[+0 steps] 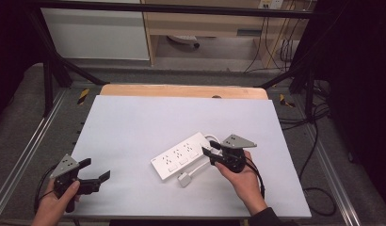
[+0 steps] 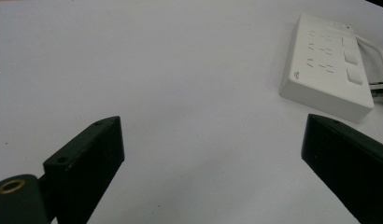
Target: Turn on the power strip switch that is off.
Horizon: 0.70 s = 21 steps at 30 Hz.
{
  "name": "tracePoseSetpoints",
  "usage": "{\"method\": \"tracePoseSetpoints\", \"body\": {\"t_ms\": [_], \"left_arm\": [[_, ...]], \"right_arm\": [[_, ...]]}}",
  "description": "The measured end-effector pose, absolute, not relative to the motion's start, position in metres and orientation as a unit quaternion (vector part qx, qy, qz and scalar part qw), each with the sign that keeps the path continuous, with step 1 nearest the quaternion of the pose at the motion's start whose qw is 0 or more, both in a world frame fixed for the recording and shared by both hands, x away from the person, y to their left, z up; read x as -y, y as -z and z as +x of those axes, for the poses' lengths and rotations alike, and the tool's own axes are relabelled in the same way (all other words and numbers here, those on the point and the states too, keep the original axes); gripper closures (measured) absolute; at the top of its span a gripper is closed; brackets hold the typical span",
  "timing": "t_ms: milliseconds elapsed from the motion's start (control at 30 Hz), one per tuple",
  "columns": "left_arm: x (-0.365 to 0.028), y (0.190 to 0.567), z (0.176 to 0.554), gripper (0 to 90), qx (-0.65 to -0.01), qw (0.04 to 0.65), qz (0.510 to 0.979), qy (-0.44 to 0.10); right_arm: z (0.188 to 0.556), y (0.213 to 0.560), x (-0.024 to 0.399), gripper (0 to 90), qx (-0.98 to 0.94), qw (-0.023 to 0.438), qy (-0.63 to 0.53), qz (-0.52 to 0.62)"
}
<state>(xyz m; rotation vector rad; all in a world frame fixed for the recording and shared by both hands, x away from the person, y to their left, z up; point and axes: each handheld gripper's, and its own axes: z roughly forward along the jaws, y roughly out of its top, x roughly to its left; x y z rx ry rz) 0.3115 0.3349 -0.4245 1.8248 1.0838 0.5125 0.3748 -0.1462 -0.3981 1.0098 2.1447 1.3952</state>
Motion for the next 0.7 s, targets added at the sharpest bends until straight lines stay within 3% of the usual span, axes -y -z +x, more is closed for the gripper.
{"method": "tracePoseSetpoints", "body": {"t_ms": [333,700], "left_arm": [[-0.334,0.425,0.312,6.1,-0.440,0.460,0.743,-0.206],[-0.334,0.425,0.312,6.1,-0.439,0.459,0.745,-0.205]], "right_arm": [[0.377,0.408,0.144,72.9,-0.768,0.190,-0.495,0.358],[0.378,0.416,0.142,79.3,-0.771,0.185,-0.493,0.360]]}}
